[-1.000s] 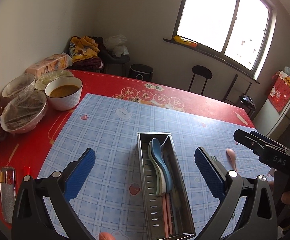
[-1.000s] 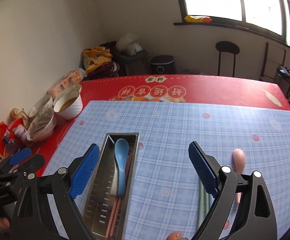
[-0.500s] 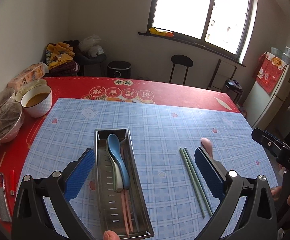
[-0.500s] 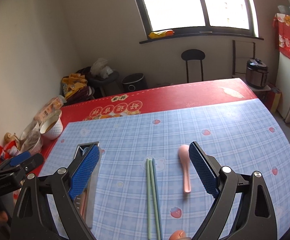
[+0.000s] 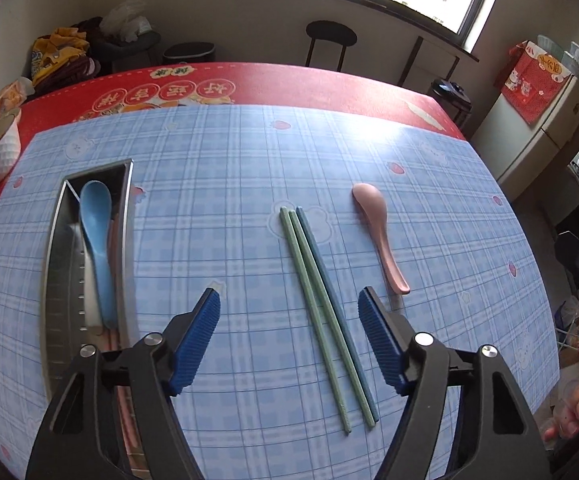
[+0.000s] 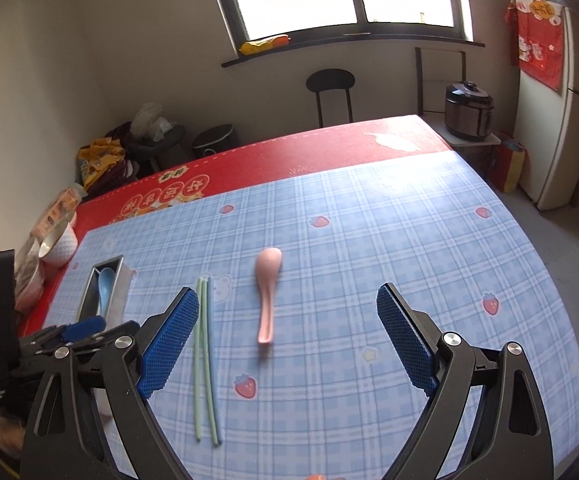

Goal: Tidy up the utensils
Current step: 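Reach the open left gripper toward the green chopsticks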

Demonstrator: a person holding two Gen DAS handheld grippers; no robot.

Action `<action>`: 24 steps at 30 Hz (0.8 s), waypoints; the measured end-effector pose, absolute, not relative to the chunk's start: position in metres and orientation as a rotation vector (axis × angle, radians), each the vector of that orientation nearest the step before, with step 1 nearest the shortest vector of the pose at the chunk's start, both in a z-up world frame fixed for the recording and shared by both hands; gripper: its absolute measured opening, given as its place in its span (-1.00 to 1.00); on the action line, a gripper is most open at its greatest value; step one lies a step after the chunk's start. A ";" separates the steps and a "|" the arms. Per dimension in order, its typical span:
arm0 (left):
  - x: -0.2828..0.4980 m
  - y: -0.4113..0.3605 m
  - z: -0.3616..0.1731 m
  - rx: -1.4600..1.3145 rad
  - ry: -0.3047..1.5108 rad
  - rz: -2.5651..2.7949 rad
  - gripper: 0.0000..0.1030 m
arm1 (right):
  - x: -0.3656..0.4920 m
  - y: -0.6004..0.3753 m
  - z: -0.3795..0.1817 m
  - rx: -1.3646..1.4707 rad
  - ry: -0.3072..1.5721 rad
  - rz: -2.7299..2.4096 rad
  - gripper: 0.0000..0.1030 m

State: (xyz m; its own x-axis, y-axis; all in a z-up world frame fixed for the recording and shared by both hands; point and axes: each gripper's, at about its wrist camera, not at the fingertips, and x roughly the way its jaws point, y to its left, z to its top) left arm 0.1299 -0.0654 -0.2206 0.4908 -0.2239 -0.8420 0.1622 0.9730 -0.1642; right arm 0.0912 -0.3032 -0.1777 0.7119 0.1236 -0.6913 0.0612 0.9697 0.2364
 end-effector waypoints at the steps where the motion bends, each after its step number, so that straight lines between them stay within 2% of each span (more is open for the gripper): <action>1: 0.133 -0.071 -0.229 -0.067 1.051 -0.233 0.11 | 0.091 -0.309 -0.182 0.250 0.786 0.036 0.70; 3: 0.139 -0.079 -0.246 -0.074 1.084 -0.221 -0.23 | 0.092 -0.318 -0.188 0.250 0.796 0.031 0.70; 6: 0.148 -0.086 -0.266 -0.090 1.126 -0.188 -0.47 | 0.093 -0.330 -0.196 0.253 0.809 0.032 0.70; 15: 0.157 -0.094 -0.288 -0.100 1.147 -0.139 -0.64 | 0.095 -0.354 -0.215 0.269 0.845 0.031 0.70; 24: 0.165 -0.110 -0.291 -0.010 1.112 -0.134 -0.65 | 0.097 -0.359 -0.217 0.290 0.858 0.029 0.70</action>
